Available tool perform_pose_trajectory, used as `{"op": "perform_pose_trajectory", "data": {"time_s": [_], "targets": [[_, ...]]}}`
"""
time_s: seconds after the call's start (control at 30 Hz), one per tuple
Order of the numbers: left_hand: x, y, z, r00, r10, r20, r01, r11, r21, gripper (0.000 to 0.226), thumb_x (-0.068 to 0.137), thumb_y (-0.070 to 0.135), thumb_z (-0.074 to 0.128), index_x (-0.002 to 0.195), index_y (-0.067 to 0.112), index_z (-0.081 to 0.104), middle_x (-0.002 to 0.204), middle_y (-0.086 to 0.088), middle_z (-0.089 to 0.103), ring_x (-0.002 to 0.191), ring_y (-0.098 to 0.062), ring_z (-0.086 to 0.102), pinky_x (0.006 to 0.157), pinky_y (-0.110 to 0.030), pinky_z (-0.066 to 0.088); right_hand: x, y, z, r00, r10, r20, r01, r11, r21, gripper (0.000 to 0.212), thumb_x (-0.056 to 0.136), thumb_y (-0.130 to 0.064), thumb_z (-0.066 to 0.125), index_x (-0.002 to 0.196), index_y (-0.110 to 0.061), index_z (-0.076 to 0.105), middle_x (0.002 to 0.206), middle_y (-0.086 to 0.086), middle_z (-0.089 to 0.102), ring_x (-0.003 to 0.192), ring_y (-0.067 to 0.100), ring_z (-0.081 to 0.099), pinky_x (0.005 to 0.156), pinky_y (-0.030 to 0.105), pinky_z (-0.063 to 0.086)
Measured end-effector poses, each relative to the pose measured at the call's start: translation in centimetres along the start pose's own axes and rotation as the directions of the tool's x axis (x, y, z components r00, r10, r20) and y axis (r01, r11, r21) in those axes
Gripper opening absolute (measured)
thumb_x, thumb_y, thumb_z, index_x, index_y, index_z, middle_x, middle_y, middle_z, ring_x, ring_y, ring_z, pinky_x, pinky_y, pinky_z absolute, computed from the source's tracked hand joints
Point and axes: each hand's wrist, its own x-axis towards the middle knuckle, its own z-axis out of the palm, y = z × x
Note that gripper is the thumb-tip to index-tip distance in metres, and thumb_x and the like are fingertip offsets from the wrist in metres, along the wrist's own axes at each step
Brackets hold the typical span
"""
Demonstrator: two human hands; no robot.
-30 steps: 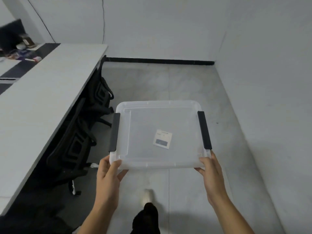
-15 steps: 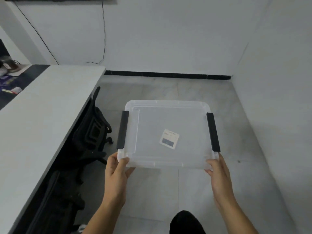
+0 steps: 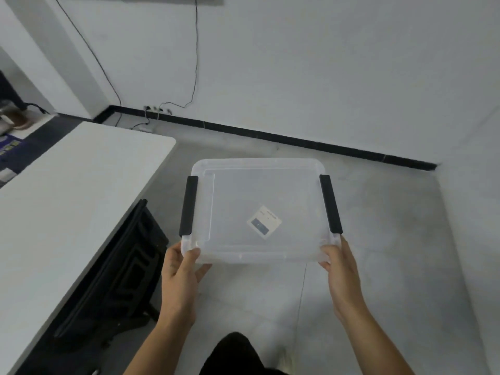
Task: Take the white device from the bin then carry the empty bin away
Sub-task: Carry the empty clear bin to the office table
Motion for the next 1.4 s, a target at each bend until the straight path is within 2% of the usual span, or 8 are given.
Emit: {"op": "perform_pose_trajectory", "data": {"time_s": [0.2,0.43,0.57,0.73,0.9,1.03,1.2,1.4], "targets": [[14.9,1.8,5.8,0.989,-0.003,-0.146,-0.003,0.999,-0.046,0.017,0.094,0.022,0.057,0.109,0.018,0.064,0.122,-0.013,0.066,0.111,-0.03,0.069,0.092,-0.047,0.056,16.7,-4.7,9.4,0.99,-0.001,0.139,0.015,0.995,-0.098,0.04,0.089,-0.025,0.051,0.127,-0.032,0.062,0.112,-0.014,0.069,0.106,0.007,0.063,0.098,0.035,0.048],[35.3,7.1,13.1,0.979,-0.005,-0.203,-0.02,0.992,-0.123,0.02,0.099,0.013,0.051,0.116,0.009,0.059,0.122,-0.015,0.064,0.114,-0.031,0.065,0.098,-0.051,0.053,34.8,-11.5,22.0,0.983,-0.014,0.182,0.047,0.984,-0.174,0.049,0.08,-0.032,0.05,0.128,-0.036,0.061,0.113,-0.016,0.069,0.108,0.008,0.064,0.1,0.036,0.048],[45.0,12.3,17.0,0.979,0.001,-0.203,-0.025,0.993,-0.117,0.021,0.099,0.01,0.05,0.118,0.005,0.057,0.117,-0.009,0.064,0.112,-0.028,0.065,0.097,-0.051,0.054,43.8,-16.0,28.3,0.978,-0.026,0.206,0.06,0.985,-0.16,0.039,0.094,-0.022,0.051,0.132,-0.031,0.058,0.115,-0.012,0.068,0.11,0.012,0.063,0.094,0.031,0.048],[60.0,16.0,19.0,0.952,0.012,-0.305,-0.043,0.994,-0.096,0.017,0.098,0.012,0.051,0.112,0.007,0.06,0.119,-0.014,0.063,0.113,-0.034,0.065,0.095,-0.052,0.054,56.4,-19.1,40.1,0.96,-0.007,0.278,0.048,0.989,-0.14,0.032,0.098,-0.013,0.05,0.119,-0.035,0.059,0.106,-0.017,0.065,0.092,-0.002,0.063,0.068,0.013,0.045],[68.6,17.5,19.0,0.904,0.003,-0.427,-0.057,0.992,-0.114,0.022,0.098,0.008,0.049,0.117,0.001,0.057,0.118,-0.016,0.061,0.111,-0.03,0.064,0.089,-0.044,0.057,63.6,-19.8,48.8,0.901,0.037,0.432,0.048,0.982,-0.184,0.037,0.097,-0.012,0.052,0.105,-0.048,0.059,0.103,-0.022,0.067,0.084,-0.014,0.063,0.072,0.016,0.046],[77.6,21.8,18.2,0.777,-0.04,-0.628,-0.074,0.985,-0.154,0.019,0.097,0.004,0.049,0.112,0.0,0.058,0.111,-0.014,0.061,0.097,-0.024,0.064,0.088,-0.048,0.056,72.1,-23.1,61.6,0.798,0.149,0.584,0.054,0.947,-0.315,0.035,0.096,-0.012,0.053,0.099,-0.046,0.06,0.094,-0.023,0.067,0.087,-0.002,0.065,0.068,0.016,0.047],[82.5,25.6,14.2,0.553,-0.104,-0.827,-0.17,0.957,-0.234,0.021,0.096,0.004,0.048,0.113,0.002,0.059,0.104,-0.007,0.061,0.096,-0.023,0.063,0.09,-0.05,0.055,76.3,-26.0,77.2,0.56,0.225,0.797,0.238,0.878,-0.415,0.03,0.095,-0.022,0.055,0.123,-0.028,0.063,0.11,-0.007,0.071,0.104,0.016,0.066,0.094,0.039,0.051],[86.5,25.5,7.3,0.256,-0.217,-0.942,-0.332,0.895,-0.297,0.02,0.098,0.006,0.047,0.115,0.002,0.057,0.109,-0.008,0.06,0.099,-0.024,0.062,0.084,-0.044,0.054,73.9,-24.9,94.2,0.255,0.352,0.9,0.434,0.791,-0.432,0.053,0.078,-0.043,0.054,0.129,-0.031,0.061,0.12,-0.005,0.071,0.111,0.018,0.066,0.102,0.05,0.05]]}}
